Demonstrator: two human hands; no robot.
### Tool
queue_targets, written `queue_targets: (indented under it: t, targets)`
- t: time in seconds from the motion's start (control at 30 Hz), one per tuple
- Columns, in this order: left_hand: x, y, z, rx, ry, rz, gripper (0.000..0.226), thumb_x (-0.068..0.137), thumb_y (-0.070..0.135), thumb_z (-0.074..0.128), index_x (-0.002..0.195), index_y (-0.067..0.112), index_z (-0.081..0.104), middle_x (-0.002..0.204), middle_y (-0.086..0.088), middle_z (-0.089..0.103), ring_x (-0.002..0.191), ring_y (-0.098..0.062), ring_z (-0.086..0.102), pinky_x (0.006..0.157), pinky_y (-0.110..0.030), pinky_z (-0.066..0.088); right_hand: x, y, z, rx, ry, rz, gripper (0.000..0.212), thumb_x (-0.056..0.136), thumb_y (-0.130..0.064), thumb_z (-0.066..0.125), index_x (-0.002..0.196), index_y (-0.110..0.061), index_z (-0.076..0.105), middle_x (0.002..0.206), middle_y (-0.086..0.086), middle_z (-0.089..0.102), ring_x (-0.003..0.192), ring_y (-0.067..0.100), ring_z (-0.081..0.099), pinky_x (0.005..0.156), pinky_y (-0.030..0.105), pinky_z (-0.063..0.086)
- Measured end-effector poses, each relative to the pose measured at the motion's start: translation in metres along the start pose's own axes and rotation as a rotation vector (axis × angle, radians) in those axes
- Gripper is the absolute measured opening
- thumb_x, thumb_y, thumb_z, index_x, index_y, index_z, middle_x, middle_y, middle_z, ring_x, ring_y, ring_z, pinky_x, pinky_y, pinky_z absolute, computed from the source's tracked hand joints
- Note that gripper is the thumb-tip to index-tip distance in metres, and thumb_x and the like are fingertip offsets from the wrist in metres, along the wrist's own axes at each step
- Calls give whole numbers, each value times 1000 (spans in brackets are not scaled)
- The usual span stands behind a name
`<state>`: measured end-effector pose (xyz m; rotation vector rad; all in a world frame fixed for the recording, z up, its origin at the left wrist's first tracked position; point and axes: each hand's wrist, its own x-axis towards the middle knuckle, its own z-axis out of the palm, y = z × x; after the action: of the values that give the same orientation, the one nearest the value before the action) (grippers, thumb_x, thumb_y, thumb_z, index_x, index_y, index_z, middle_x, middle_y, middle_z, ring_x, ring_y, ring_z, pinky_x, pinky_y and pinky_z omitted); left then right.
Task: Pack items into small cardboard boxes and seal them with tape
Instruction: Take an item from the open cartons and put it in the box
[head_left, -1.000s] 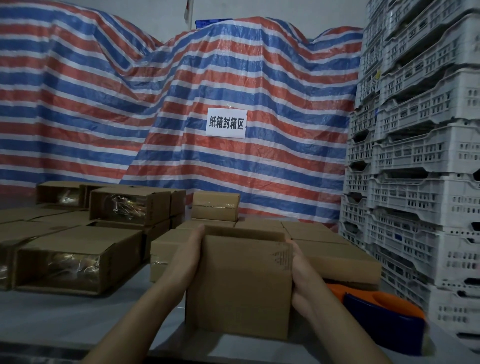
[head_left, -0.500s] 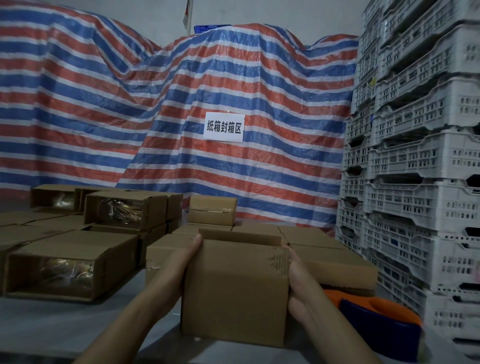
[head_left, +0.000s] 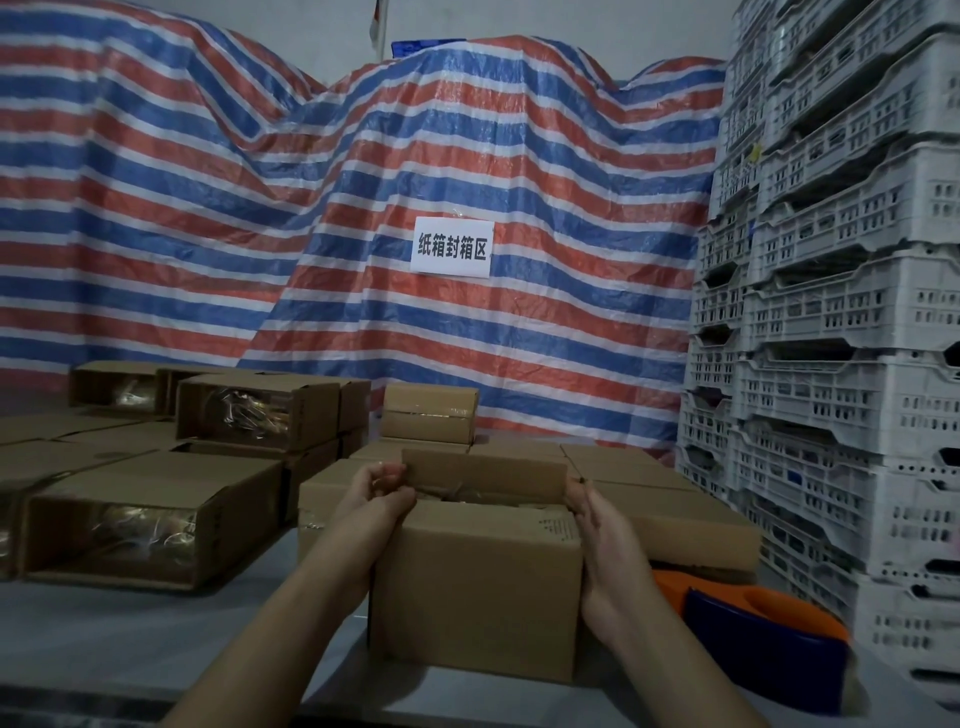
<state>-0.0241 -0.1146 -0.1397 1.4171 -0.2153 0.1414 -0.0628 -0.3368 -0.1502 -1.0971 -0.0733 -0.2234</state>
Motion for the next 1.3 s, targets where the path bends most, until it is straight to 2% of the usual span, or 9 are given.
queue_targets:
  t: [0.1, 0.2, 0.37, 0.47, 0.57, 0.9, 1.1, 1.2, 1.3]
  targets:
    - [3, -3, -2, -56, -39, 54, 61, 96, 2, 54, 148, 28, 35, 147, 1, 48, 128, -14, 49, 106, -35, 40, -3, 2, -1, -68, -51, -61, 35, 80, -31, 72, 115, -28, 70, 111, 10, 76, 104, 32, 72, 99, 54, 51]
    - [3, -4, -3, -82, -87, 69, 69, 98, 2, 51, 154, 32, 23, 152, 8, 42, 119, -6, 49, 88, -23, 43, -4, 0, 0, -163, -47, -113, 64, 81, -14, 72, 141, -30, 53, 133, 7, 64, 115, 32, 65, 105, 55, 48]
    - [3, -6, -1, -83, -32, 114, 63, 99, 6, 53, 149, 39, 33, 116, 17, 57, 105, -5, 56, 86, -28, 47, -3, -3, -3, -164, -68, -113, 78, 88, -7, 68, 151, -39, 37, 153, 4, 44, 126, 30, 56, 106, 52, 46]
    - [-2, -6, -3, -39, -14, 88, 38, 97, 17, 58, 127, 40, 58, 115, 8, 61, 111, -18, 58, 99, -40, 48, -3, -2, -2, -170, -64, -139, 70, 90, -4, 65, 144, -44, 45, 146, 4, 51, 122, 29, 59, 96, 45, 53]
    - [-8, -6, -2, -6, -6, 46, 11, 94, 28, 62, 98, 27, 73, 104, -4, 72, 100, -24, 65, 85, -38, 52, -2, -2, -1, -191, -64, -156, 56, 93, -4, 61, 132, -44, 58, 138, -2, 53, 118, 23, 61, 80, 33, 55]
    - [0, -13, 8, 116, 170, 190, 26, 99, 16, 50, 88, 25, 72, 102, 15, 64, 99, -5, 53, 78, -28, 37, -7, 1, 6, -316, -7, -180, 28, 96, -7, 54, 81, -13, 78, 138, -4, 56, 119, 21, 56, 89, 37, 48]
    - [-8, 12, 6, 744, 77, 390, 16, 101, 33, 48, 92, 39, 59, 89, 16, 61, 86, 1, 57, 63, -18, 40, -11, -1, 9, -350, 15, -191, 34, 97, -8, 54, 75, -18, 79, 133, -6, 60, 115, 21, 58, 87, 36, 49]
    - [-20, 23, 28, 1055, -141, 545, 33, 97, 54, 41, 120, 37, 58, 117, 18, 59, 99, 2, 56, 79, -19, 45, -8, 0, 7, -353, 25, -167, 34, 98, -11, 54, 76, -20, 79, 131, -3, 61, 114, 26, 60, 95, 44, 51]
    - [-24, 26, 47, 1400, -312, 566, 68, 87, 77, 27, 137, 36, 48, 146, 10, 46, 127, -11, 48, 98, -30, 39, -9, -2, 7, -361, 23, -123, 29, 99, -14, 54, 86, -17, 79, 129, -5, 61, 109, 22, 62, 80, 38, 54]
